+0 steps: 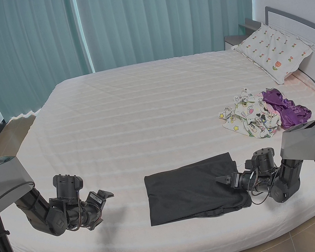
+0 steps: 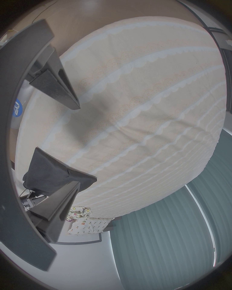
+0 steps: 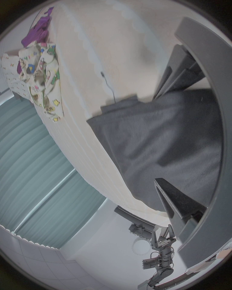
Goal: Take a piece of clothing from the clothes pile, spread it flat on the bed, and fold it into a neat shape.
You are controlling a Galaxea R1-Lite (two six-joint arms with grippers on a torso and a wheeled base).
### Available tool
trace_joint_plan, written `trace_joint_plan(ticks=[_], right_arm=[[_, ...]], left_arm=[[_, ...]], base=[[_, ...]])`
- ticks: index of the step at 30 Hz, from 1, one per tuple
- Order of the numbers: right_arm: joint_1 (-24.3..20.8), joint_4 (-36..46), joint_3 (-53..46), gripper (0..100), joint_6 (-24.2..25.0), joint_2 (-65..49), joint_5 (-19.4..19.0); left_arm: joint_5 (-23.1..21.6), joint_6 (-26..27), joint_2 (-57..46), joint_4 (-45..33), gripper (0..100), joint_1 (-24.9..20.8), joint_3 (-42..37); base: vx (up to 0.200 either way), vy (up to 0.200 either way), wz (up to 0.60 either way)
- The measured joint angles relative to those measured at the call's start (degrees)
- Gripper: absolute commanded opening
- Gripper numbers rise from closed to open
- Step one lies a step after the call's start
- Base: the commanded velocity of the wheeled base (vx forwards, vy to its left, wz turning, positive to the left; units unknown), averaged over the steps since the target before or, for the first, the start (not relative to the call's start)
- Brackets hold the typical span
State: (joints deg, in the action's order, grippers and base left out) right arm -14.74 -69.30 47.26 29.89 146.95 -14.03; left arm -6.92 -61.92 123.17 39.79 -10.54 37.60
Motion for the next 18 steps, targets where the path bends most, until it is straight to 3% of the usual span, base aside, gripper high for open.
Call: trace_joint_plan(ticks=[11, 12, 18], right_arm=[[-2.99, 2.16, 2.99, 100, -0.11, 0.9, -2.35], [-3.04, 2.16, 3.01, 0, -0.11, 0.93, -2.41], [-3.08, 2.44, 3.01, 0, -0.09, 0.96, -2.47]], left_arm=[[0.0, -0.02, 0.0, 0.0, 100, -0.09, 0.02], [0.0, 0.0, 0.0, 0.0, 100, -0.11, 0.02], [0.0, -0.02, 0.0, 0.0, 100, -0.09, 0.02]], base=[[0.0, 0.0, 0.0], [0.0, 0.0, 0.0], [0.0, 0.0, 0.0]])
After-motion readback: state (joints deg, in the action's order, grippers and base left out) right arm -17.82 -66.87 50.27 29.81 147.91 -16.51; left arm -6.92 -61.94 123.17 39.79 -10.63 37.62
